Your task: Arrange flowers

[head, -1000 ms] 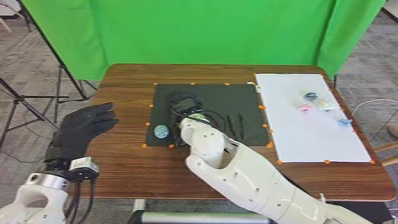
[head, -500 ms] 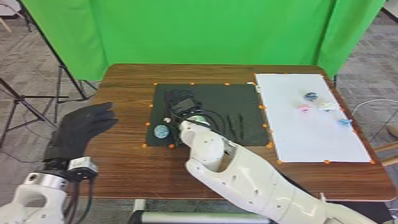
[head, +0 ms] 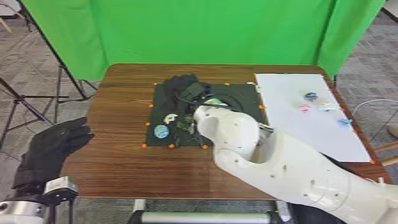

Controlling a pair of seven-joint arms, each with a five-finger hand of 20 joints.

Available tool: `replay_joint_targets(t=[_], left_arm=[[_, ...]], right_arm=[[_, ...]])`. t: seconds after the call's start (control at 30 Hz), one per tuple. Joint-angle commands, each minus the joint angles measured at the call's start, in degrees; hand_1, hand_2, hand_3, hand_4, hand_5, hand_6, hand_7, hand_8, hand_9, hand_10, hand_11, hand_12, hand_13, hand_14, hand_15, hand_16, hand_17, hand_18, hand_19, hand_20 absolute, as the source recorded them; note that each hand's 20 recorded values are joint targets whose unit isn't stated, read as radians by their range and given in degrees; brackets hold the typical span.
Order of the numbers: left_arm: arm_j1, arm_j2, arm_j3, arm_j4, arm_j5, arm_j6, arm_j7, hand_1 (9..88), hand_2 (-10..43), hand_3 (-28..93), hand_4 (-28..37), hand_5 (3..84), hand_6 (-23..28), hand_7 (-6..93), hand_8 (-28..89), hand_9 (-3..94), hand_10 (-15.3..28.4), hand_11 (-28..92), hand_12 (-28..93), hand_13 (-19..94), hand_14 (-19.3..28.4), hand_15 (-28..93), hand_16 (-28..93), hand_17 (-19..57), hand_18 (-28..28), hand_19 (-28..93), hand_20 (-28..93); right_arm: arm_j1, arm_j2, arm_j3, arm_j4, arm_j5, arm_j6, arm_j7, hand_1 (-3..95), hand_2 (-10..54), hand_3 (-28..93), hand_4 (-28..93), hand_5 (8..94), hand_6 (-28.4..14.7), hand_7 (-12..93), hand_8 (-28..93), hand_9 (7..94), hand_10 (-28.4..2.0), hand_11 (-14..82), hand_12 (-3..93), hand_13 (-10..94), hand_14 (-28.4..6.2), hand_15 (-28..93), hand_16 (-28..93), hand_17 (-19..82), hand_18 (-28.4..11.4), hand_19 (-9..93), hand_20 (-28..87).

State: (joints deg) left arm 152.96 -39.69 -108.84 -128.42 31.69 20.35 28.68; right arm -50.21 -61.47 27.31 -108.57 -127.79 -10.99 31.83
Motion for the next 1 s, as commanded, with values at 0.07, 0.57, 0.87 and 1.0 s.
replay_joint_targets(t=[0.07, 0.57, 0.87, 1.0], left_arm=[[2.0, -2.14, 1.91, -0.92, -0.13, 0.92, 0.12, 27.4, 2.7, 82, -19.4, 42.5, 11.8, 19.9, -11, 36.8, 21.0, 39, 10, 25, 26.7, 65, -14, -9.1, 22.8, 60, 16], [-1.9, -1.77, 5.75, -0.67, 0.81, 0.56, -1.55, 27.4, 2.8, 81, -19.7, 42.5, 11.9, 19.8, -11, 36.7, 21.0, 39, 10, 25, 26.7, 65, -14, -9.0, 22.8, 60, 16], [-2.8, -1.79, 6.51, -0.58, 1.10, 0.29, -1.91, 27.4, 2.9, 81, -19.8, 42.5, 11.9, 19.8, -11, 36.7, 21.0, 39, 10, 25, 26.7, 65, -14, -9.0, 22.8, 60, 16], [-2.6, -1.61, 6.60, -0.49, 0.87, 0.36, -1.52, 27.4, 2.9, 81, -19.7, 42.5, 11.9, 19.8, -11, 36.7, 21.0, 39, 10, 25, 26.8, 65, -14, -9.0, 22.8, 60, 16]], right_arm=[[-8.3, 20.4, 14.1, -4.8, 0.4, 4.1, -0.5, 24.8, 4.7, 81, -28, 62.0, -4.1, 19, -13, 66.9, -17.2, 22.8, 16.9, 63, -11.9, 70, 18, 31, -23.6, 92, 24], [-28.3, 26.3, 36.3, 4.3, 7.6, 0.4, 13.2, 26.4, 2.0, 82, -28, 52.0, -7.8, 18, -12, 59.3, -17.9, 23.7, 16.5, 65, -9.9, 77, 17, 37, -22.0, 93, 31], [-29.7, 26.8, 37.6, 8.6, 3.7, -1.7, 18.3, 28.7, -1.2, 83, -28, 52.0, -8.0, 18, -12, 57.4, -18.4, 23.1, 16.0, 65, -10.4, 77, 16, 37, -22.0, 93, 30], [-30.4, 27.1, 38.7, 9.4, 3.5, -1.6, 19.2, 29.1, -1.8, 83, -28, 52.0, -8.1, 18, -12, 57.2, -18.6, 22.8, 16.0, 65, -10.5, 77, 16, 38, -22.1, 93, 30]])
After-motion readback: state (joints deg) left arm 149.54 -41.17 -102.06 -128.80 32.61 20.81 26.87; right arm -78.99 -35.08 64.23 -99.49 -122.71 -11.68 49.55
